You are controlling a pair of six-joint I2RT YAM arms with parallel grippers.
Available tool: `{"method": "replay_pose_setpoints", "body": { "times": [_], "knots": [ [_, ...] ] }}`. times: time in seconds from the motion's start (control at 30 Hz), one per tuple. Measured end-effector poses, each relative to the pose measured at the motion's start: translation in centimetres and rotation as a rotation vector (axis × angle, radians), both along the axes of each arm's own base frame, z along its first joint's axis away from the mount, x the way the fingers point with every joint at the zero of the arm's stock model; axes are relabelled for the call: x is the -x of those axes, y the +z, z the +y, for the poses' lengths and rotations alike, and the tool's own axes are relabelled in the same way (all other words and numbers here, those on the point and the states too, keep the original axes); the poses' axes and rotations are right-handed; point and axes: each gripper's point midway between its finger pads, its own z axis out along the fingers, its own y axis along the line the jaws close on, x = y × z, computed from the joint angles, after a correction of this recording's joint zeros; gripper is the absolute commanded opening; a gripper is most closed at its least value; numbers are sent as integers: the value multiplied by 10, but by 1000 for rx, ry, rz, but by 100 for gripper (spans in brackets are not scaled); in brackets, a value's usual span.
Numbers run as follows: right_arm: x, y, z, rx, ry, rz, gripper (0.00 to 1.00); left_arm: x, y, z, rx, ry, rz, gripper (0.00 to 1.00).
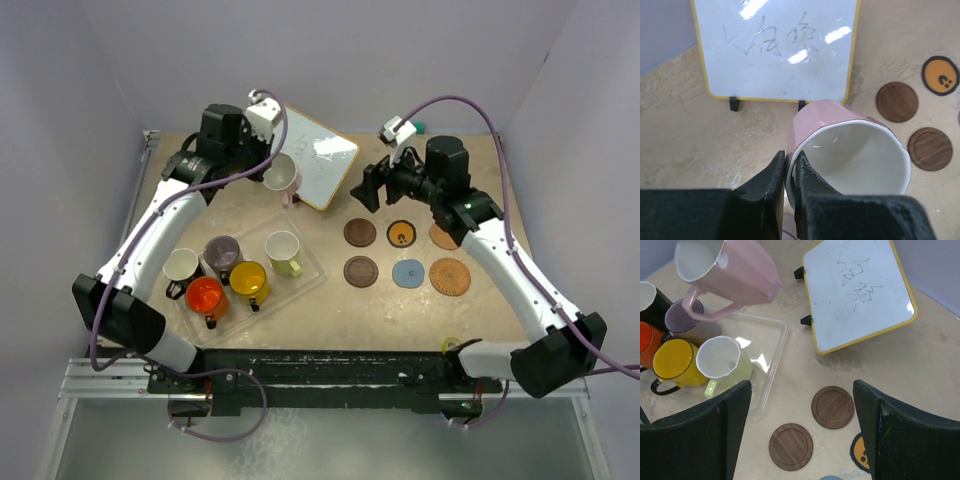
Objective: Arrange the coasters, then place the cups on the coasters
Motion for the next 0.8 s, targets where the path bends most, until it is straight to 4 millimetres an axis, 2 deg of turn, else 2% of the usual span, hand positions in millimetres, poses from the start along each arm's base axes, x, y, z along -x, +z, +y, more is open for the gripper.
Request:
{"method": "replay_pose_setpoints", "body": {
  "times": [0.13, 0.23, 0.37, 0.5, 0.63, 0.8],
  "knots": [
    [6, 9, -7, -12, -34, -4, 84, 3, 4, -35, 23, -34, -14, 3],
    [11, 18, -11, -29, -56, -11, 83, 2, -3, -62, 23, -58, -9, 3],
    [17, 27, -18, -50, -92, -15, 81, 5, -25, -101, 2, -89, 19, 3],
    [17, 32, -26, -65, -149, -19, 75, 10, -49, -136, -21, -113, 57, 3],
    [13, 16, -33, -61, -214, 26, 68, 14, -62, -159, -33, -110, 61, 3],
    [8, -6, -39, -46, -276, 76, 65, 17, -62, -167, -19, -81, 57, 3]
  ]
}}
